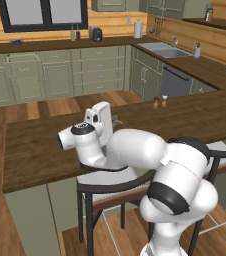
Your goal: Take a straw from the drawer in front and place it inside the glass cup on the dining counter.
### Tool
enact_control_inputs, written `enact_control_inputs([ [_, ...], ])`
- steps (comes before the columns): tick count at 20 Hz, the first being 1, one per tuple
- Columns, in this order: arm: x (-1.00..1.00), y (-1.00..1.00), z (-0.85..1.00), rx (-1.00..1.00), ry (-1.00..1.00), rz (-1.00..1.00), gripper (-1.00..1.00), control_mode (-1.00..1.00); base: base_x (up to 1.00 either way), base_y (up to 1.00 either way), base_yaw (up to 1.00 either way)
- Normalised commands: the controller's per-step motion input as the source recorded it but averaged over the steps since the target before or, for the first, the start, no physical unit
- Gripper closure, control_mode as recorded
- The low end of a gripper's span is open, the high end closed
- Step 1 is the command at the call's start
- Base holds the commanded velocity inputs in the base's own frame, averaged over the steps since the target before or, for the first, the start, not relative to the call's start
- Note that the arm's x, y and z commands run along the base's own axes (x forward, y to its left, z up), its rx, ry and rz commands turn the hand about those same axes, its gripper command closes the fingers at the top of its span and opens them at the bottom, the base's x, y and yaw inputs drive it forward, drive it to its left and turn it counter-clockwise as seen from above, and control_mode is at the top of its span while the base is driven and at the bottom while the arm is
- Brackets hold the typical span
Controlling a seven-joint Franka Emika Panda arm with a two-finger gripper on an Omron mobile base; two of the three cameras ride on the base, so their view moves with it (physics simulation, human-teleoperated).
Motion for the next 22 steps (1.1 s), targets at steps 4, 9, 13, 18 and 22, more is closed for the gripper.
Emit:
enact_control_inputs([
  [4, 0.03, 0.00, 0.02, 0.00, -0.10, 0.00, 1.00, -1.00, 0.00, 0.00, 0.00],
  [9, 0.19, 0.00, -0.01, 0.00, -0.01, 0.00, 1.00, -1.00, 0.00, 0.00, 0.00],
  [13, 0.20, 0.03, -0.08, 0.00, 0.00, 0.00, 1.00, -1.00, 0.00, 0.00, 0.00],
  [18, 0.04, 0.07, -0.11, 0.00, 0.01, 0.00, 1.00, -1.00, 0.00, 0.00, 0.00],
  [22, 0.01, 0.10, -0.12, 0.00, 0.01, 0.00, 1.00, -1.00, 0.00, 0.00, 0.00],
])
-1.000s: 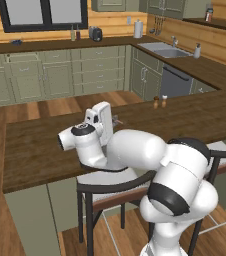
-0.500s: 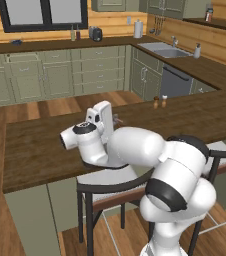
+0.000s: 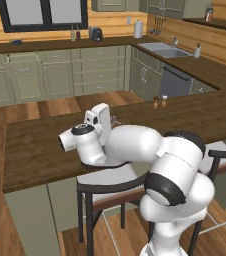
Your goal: Take a straw from the drawer in front and place it inside the glass cup on the dining counter.
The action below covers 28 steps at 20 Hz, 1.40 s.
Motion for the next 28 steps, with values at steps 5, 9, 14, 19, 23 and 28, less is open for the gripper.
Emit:
enact_control_inputs([
  [5, 0.21, 0.10, -0.17, 0.00, 0.03, 0.00, 1.00, -1.00, 0.00, 0.00, 0.00],
  [9, 0.36, 0.11, -0.19, 0.00, 0.04, 0.00, 1.00, -1.00, 0.00, 0.00, 0.00],
  [14, 0.31, 0.11, -0.22, 0.00, 0.06, 0.00, 1.00, -1.00, 0.00, 0.00, 0.00],
  [19, 0.11, 0.06, -0.22, 0.00, 0.04, 0.00, 1.00, -1.00, 0.00, 0.00, 0.00],
  [23, 0.00, 0.00, -0.05, 0.00, 0.00, 0.00, 1.00, -1.00, 0.00, 0.00, 0.00],
  [28, 0.01, 0.00, 0.12, 0.00, -0.01, 0.00, 1.00, -1.00, 0.00, 0.00, 0.00],
])
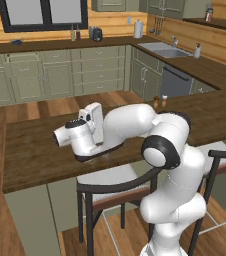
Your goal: Take a straw from the drawer in front and place it inside the glass cup on the dining counter.
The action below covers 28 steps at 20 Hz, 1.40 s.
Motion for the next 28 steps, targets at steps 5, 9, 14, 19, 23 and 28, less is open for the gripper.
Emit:
enact_control_inputs([
  [5, 0.08, 0.00, 0.07, 0.00, -0.01, 0.00, 1.00, -1.00, 0.00, 0.00, 0.00],
  [9, 0.06, 0.00, 0.00, 0.00, 0.00, 0.00, 1.00, -1.00, 0.00, 0.00, 0.00],
  [14, 0.02, 0.00, 0.00, 0.00, 0.00, 0.00, 1.00, -1.00, 0.00, 0.00, 0.00],
  [19, -0.16, 0.00, -0.05, 0.00, 0.00, 0.00, 1.00, -1.00, 0.00, 0.00, 0.00],
  [23, -0.27, -0.05, -0.11, 0.00, 0.00, 0.00, 1.00, -1.00, 0.00, 0.00, 0.00],
  [28, -0.02, -0.13, -0.14, 0.00, 0.00, 0.00, 1.00, -1.00, 0.00, 0.00, 0.00],
])
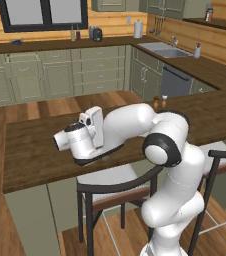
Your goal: Take a straw from the drawer in front and place it inside the glass cup on the dining counter.
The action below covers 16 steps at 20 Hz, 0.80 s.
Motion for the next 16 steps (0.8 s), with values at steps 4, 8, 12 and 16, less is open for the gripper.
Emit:
enact_control_inputs([
  [4, 0.00, -0.18, -0.23, 0.00, 0.00, 0.00, 1.00, -1.00, 0.00, 0.00, 0.00],
  [8, 0.00, -0.07, -0.30, 0.00, 0.00, 0.00, 1.00, -1.00, 0.00, 0.00, 0.00],
  [12, 0.00, 0.00, -0.21, 0.00, 0.01, 0.00, -1.00, -1.00, 0.00, 0.00, 0.00],
  [16, -0.01, 0.00, 0.00, 0.00, 0.00, 0.00, -1.00, -1.00, 0.00, 0.00, 0.00],
])
